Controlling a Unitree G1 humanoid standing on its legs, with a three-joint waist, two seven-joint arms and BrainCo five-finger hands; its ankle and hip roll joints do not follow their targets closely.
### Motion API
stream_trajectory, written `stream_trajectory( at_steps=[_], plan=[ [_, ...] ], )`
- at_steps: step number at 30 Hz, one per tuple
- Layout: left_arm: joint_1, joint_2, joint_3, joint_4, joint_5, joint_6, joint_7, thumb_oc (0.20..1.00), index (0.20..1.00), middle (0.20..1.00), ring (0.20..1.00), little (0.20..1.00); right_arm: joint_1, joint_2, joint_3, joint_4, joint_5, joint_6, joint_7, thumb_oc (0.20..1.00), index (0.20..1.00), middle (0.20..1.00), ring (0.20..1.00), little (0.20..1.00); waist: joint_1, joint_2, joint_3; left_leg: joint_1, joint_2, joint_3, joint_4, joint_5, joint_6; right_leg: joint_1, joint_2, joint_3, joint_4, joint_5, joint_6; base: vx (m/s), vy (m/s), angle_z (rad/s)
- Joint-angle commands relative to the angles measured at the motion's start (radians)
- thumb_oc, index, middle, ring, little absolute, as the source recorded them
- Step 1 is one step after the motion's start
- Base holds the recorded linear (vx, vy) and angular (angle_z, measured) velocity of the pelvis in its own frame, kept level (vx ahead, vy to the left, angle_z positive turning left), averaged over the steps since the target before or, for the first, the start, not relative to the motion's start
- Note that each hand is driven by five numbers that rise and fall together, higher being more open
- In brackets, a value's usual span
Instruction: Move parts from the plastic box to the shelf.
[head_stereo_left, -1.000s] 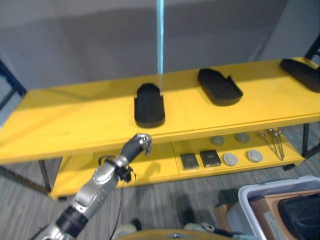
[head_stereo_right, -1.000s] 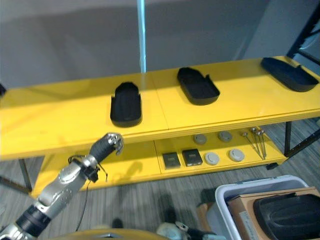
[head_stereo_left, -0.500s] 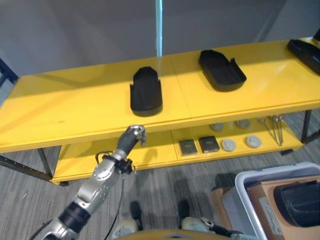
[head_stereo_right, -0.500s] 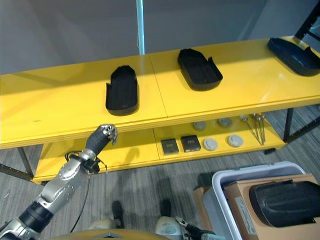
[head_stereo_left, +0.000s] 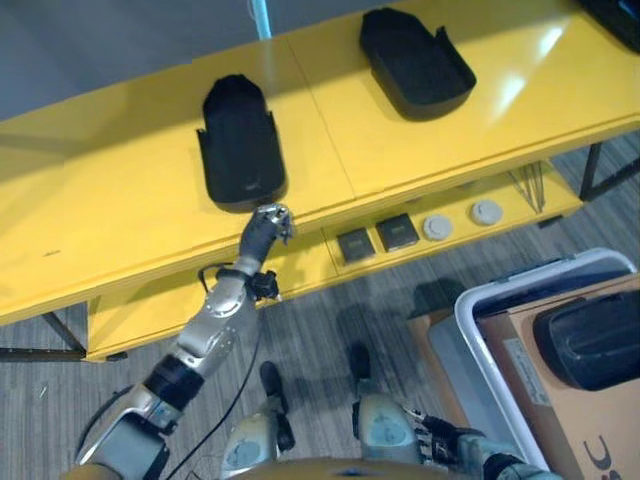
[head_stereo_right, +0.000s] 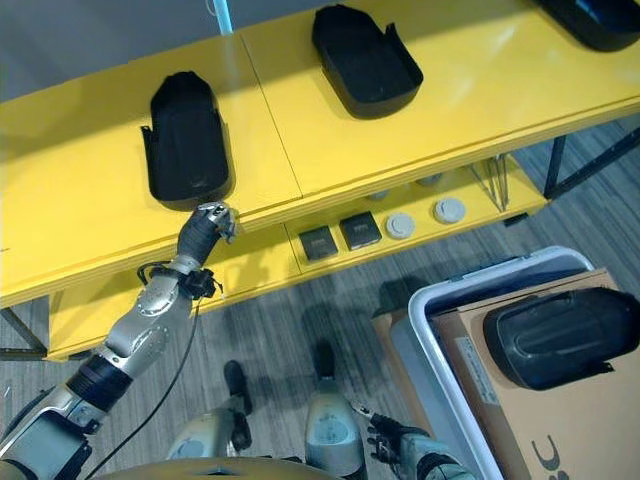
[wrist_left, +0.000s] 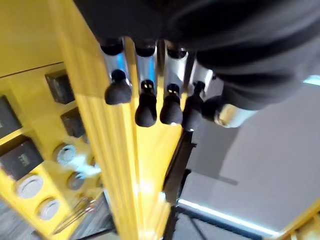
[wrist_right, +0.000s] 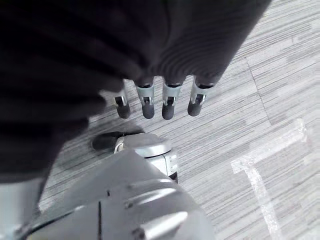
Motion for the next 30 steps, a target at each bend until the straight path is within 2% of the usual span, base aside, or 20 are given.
stream_trajectory(
  at_steps=[1,9,12,13,15,18,19,26,28,30],
  plan=[
    [-0.131,0.011,0.061,0.051,0.025,-0.091,0.065,0.2,0.2,0.2,0.2,0.2,-0.011,0.018,0.051,0.022,0.013,0.012,-0.001,1.0,1.0,1.0,1.0,1.0,-0.006,-0.026,0.038,0.047,-0.012,0.013,-0.001,-0.126,0.002,0.034,0.001,0.011,0.013,-0.103,-0.014,0.0,0.006,-0.04],
    [-0.205,-0.002,0.103,0.142,-0.044,-0.21,0.074,0.2,0.2,0.2,0.2,0.2,-0.03,0.013,0.061,0.01,0.017,0.015,0.006,1.0,1.0,1.0,1.0,1.0,-0.027,-0.032,0.071,0.037,-0.005,0.023,-0.001,-0.118,-0.006,0.008,0.002,0.024,0.02,-0.096,-0.015,0.0,-0.002,-0.01],
    [-0.24,-0.003,0.128,0.121,-0.104,-0.292,-0.01,0.2,0.2,0.2,0.2,0.2,-0.034,0.015,0.063,0.013,0.018,0.008,0.008,1.0,1.0,1.0,1.0,1.0,-0.033,-0.035,0.081,0.035,0.0,0.026,-0.001,-0.117,-0.01,0.002,0.004,0.029,0.019,-0.093,-0.016,0.0,-0.021,-0.15],
    [-0.243,-0.004,0.135,0.086,-0.118,-0.317,-0.066,0.2,0.2,0.2,0.2,0.2,-0.035,0.015,0.057,0.014,0.014,0.008,0.011,1.0,1.0,1.0,1.0,1.0,-0.032,-0.035,0.084,0.035,0.0,0.024,-0.001,-0.117,-0.011,0.001,0.003,0.03,0.019,-0.092,-0.016,0.01,-0.017,-0.11],
    [-0.246,-0.002,0.136,0.048,-0.146,-0.331,-0.11,0.2,0.2,0.2,0.2,0.2,-0.04,0.015,0.054,0.019,0.01,0.008,0.016,1.0,1.0,1.0,1.0,1.0,-0.031,-0.035,0.085,0.035,0.001,0.022,-0.001,-0.118,-0.012,0.0,0.003,0.028,0.02,-0.092,-0.017,0.0,-0.009,-0.03],
    [-0.243,0.0,0.142,0.016,-0.148,-0.323,-0.118,0.2,0.2,0.2,0.2,0.2,-0.041,0.015,0.052,0.023,0.012,0.006,0.018,1.0,1.0,1.0,1.0,1.0,-0.028,-0.034,0.085,0.036,0.001,0.019,-0.001,-0.118,-0.013,0.003,0.002,0.026,0.019,-0.093,-0.017,0.0,-0.004,0.01],
    [-0.228,0.004,0.145,-0.041,-0.141,-0.31,-0.121,0.2,0.2,0.2,0.2,0.2,-0.042,0.018,0.051,0.025,0.022,0.002,0.015,1.0,1.0,1.0,1.0,1.0,-0.021,-0.032,0.085,0.036,0.001,0.015,-0.001,-0.119,-0.013,0.006,0.001,0.02,0.019,-0.094,-0.018,0.0,-0.015,0.08],
    [-0.119,0.031,0.148,-0.161,-0.087,-0.239,-0.138,0.2,0.2,0.2,0.2,0.2,-0.045,0.021,0.027,0.02,0.034,0.004,0.007,1.0,1.0,1.0,1.0,1.0,0.01,-0.016,0.082,0.037,-0.005,0.002,-0.001,-0.122,-0.011,0.018,-0.011,-0.01,0.017,-0.1,-0.02,-0.01,-0.002,0.06],
    [-0.084,0.033,0.147,-0.184,-0.053,-0.212,-0.113,0.2,0.2,0.2,0.2,0.2,-0.047,0.02,0.022,0.02,0.037,0.007,0.006,1.0,1.0,1.0,1.0,1.0,0.02,-0.011,0.082,0.036,-0.007,-0.002,-0.001,-0.121,-0.011,0.021,-0.013,-0.018,0.018,-0.103,-0.02,-0.01,0.003,0.03],
    [-0.056,0.039,0.142,-0.185,-0.056,-0.211,-0.11,0.2,0.2,0.2,0.2,0.2,-0.048,0.02,0.02,0.017,0.041,0.008,0.0,1.0,1.0,1.0,1.0,1.0,0.027,-0.006,0.083,0.036,-0.008,-0.004,-0.001,-0.121,-0.011,0.023,-0.015,-0.025,0.019,-0.104,-0.021,-0.01,0.013,0.06]
  ],
)
